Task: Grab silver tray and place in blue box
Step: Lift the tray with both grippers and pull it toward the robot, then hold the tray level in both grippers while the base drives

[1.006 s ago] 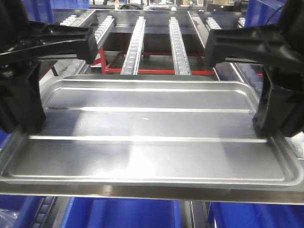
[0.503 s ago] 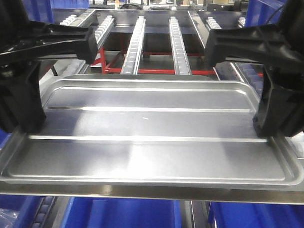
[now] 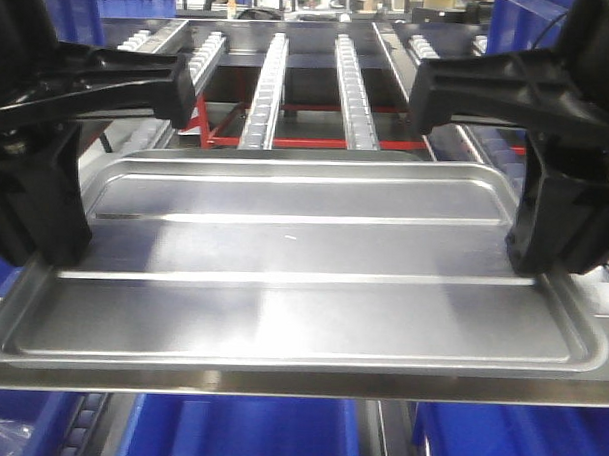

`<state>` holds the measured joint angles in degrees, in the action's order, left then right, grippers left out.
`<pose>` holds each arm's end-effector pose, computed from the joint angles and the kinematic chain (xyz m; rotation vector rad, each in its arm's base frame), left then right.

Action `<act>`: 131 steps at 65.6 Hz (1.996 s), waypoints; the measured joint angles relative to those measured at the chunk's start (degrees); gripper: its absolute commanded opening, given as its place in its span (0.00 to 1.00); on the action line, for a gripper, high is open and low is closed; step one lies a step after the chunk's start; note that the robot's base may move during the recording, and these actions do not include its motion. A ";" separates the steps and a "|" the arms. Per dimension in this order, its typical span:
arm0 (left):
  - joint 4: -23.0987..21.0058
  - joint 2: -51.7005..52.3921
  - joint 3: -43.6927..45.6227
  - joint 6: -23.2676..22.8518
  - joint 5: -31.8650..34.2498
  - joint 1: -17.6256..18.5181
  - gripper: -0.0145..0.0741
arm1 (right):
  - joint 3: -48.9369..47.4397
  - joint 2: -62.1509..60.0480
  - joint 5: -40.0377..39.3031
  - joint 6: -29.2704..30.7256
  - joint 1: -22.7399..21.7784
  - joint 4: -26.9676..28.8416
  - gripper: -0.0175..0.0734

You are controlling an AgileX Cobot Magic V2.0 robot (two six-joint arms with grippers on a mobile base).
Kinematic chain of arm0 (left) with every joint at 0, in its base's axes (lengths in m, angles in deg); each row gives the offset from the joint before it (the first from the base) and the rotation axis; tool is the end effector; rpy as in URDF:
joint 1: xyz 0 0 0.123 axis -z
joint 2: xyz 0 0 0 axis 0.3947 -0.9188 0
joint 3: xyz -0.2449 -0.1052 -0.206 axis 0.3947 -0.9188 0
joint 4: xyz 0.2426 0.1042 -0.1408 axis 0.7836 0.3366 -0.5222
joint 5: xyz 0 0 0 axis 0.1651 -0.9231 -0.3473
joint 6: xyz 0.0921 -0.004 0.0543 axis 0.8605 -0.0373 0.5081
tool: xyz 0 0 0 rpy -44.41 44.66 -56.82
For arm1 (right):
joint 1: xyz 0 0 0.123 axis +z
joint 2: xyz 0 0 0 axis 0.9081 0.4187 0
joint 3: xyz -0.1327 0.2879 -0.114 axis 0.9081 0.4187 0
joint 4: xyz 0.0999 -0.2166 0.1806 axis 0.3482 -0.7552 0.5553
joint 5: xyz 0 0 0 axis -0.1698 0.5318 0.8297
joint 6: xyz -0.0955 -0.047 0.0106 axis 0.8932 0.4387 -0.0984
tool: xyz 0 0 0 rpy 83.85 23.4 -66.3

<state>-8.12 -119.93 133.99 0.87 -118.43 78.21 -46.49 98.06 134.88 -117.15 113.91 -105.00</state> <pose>0.1817 -0.2191 0.2874 0.1032 2.7261 -0.2286 0.1942 0.1812 0.2839 0.0448 2.6668 0.2097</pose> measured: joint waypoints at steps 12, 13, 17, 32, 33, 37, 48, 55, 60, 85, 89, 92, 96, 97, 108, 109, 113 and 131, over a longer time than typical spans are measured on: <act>0.11 0.00 0.00 0.00 -0.03 0.00 0.05 | 0.00 0.00 -0.22 0.00 0.00 0.00 0.26; 0.11 0.00 0.00 0.00 -0.03 0.00 0.05 | 0.00 0.00 -0.33 0.00 0.00 0.00 0.26; 0.11 0.00 0.00 0.00 -0.12 0.00 0.05 | 0.00 0.00 -0.32 0.00 0.00 0.00 0.26; 0.11 0.00 0.00 -0.02 -0.15 0.00 0.05 | 0.00 0.00 -0.32 0.00 0.00 0.00 0.26; 0.11 0.00 0.00 -0.02 -0.15 0.00 0.05 | 0.00 0.00 -0.32 0.00 0.00 0.00 0.26; 0.11 0.00 0.00 -0.02 -0.15 0.00 0.05 | 0.00 0.00 -0.32 0.00 0.00 0.00 0.26; 0.11 0.00 0.00 -0.02 -0.15 0.00 0.05 | 0.00 0.00 -0.32 0.00 0.00 0.00 0.26; 0.11 0.00 0.00 -0.02 -0.15 0.00 0.05 | 0.00 0.00 -0.32 0.00 0.00 -0.03 0.26; 0.11 0.00 0.00 -0.02 -0.15 0.00 0.05 | 0.00 0.00 -0.32 0.00 0.00 -0.03 0.26; 0.11 0.00 0.00 -0.02 -0.15 0.00 0.05 | 0.00 0.00 -0.32 0.00 0.00 -0.03 0.26; 0.11 0.00 0.00 -0.02 -0.15 0.00 0.05 | 0.00 0.00 -0.32 0.00 0.00 -0.03 0.26; 0.11 0.00 0.00 -0.02 -0.15 0.00 0.05 | 0.00 0.00 -0.32 0.00 0.00 -0.03 0.26; 0.11 0.00 0.00 -0.02 -0.15 0.00 0.05 | 0.00 0.00 -0.32 0.00 0.00 -0.03 0.26; 0.11 0.00 0.00 -0.02 -0.15 0.00 0.05 | 0.00 0.00 -0.32 0.00 0.00 -0.03 0.26; 0.11 0.00 0.00 -0.02 -0.15 0.00 0.05 | 0.00 0.00 -0.32 0.00 0.00 -0.03 0.26; 0.11 0.00 0.00 -0.02 -0.15 0.00 0.05 | 0.00 0.00 -0.32 0.00 0.00 -0.03 0.26; 0.11 0.00 0.00 -0.02 -0.15 0.00 0.05 | 0.00 0.00 -0.32 0.00 0.00 -0.03 0.26; 0.11 0.00 0.00 -0.02 -0.15 0.00 0.05 | 0.00 0.00 -0.32 0.00 0.00 -0.03 0.26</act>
<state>-8.01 -119.93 133.99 0.84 -118.58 78.21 -46.49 98.06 134.56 -117.15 113.91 -105.03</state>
